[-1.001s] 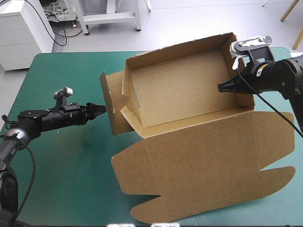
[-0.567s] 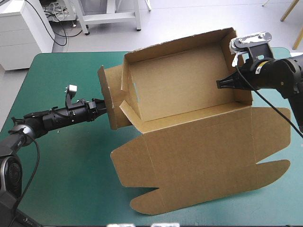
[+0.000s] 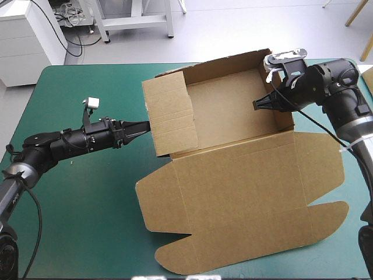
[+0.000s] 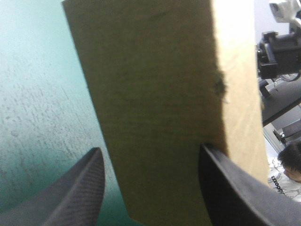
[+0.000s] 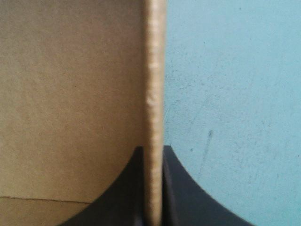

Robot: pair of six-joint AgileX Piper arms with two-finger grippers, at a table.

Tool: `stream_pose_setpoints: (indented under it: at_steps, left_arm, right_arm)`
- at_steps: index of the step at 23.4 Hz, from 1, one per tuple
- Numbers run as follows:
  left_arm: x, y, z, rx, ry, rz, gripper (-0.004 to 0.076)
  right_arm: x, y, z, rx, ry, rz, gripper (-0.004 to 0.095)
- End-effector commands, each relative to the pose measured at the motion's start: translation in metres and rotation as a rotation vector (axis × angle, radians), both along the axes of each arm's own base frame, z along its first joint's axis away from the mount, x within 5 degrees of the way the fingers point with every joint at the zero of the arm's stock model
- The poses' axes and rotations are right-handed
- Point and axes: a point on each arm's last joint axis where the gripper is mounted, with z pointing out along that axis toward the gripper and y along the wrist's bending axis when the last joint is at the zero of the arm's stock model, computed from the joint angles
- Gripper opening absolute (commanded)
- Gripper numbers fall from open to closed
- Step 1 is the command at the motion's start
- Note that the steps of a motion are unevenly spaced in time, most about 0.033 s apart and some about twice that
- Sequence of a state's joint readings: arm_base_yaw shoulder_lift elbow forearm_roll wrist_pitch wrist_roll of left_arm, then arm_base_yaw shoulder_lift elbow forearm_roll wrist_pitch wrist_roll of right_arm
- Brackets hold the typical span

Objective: Fold the box

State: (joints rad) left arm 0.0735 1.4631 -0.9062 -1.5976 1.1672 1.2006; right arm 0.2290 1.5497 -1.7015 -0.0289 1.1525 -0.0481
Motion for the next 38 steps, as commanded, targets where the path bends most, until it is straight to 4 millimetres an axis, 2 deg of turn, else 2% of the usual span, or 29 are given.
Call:
stream_pose_setpoints:
  at_steps: [1,10,19,23,26,28,31,32,35,37,38]
  left_arm:
    - [-0.011,-0.004,0.035,-0.079,-0.11,-0.025,0.0418]
    - [-0.01,-0.007,0.045,-0.08,-0.124,-0.038,0.0418]
    - [0.004,-0.034,0.063,0.23,-0.034,0.063,0.0418]
    - [0.007,-0.041,0.078,0.288,-0.01,0.135,0.0418]
    - [0.003,-0.047,0.096,0.292,-0.036,0.089,0.0418]
    - [0.005,-0.046,0.103,0.297,-0.06,0.118,0.0418]
    - [0.007,-0.043,0.099,0.336,-0.039,0.152,0.0397]
    - [0.008,-0.039,0.094,0.398,-0.008,0.181,0.0373]
    - [0.01,-0.028,0.085,0.512,0.069,0.259,0.0367]
    - [0.01,-0.024,0.082,0.57,0.098,0.294,0.0335]
    - [0.009,-0.024,0.081,0.613,0.106,0.311,0.0285]
  right_arm:
    - [-0.005,0.0,0.022,0.049,-0.114,0.001,-0.0021]
    - [0.005,0.005,0.014,0.073,-0.104,0.012,-0.0021]
    - [0.001,0.029,0.015,0.088,-0.122,0.071,-0.0019]
    - [-0.002,0.037,0.015,0.065,-0.13,0.062,-0.0019]
    - [-0.003,0.043,0.017,0.043,-0.156,0.068,-0.002]
    - [-0.004,0.044,0.017,0.05,-0.154,0.068,-0.002]
    - [-0.006,0.05,0.017,0.058,-0.152,0.08,-0.0019]
    - [-0.007,0.056,0.017,0.07,-0.158,0.088,-0.0019]
    - [-0.011,0.064,0.018,0.091,-0.164,0.09,-0.0019]
    - [-0.01,0.067,0.017,0.106,-0.158,0.08,-0.0019]
    - [-0.009,0.068,0.015,0.122,-0.148,0.065,-0.0019]
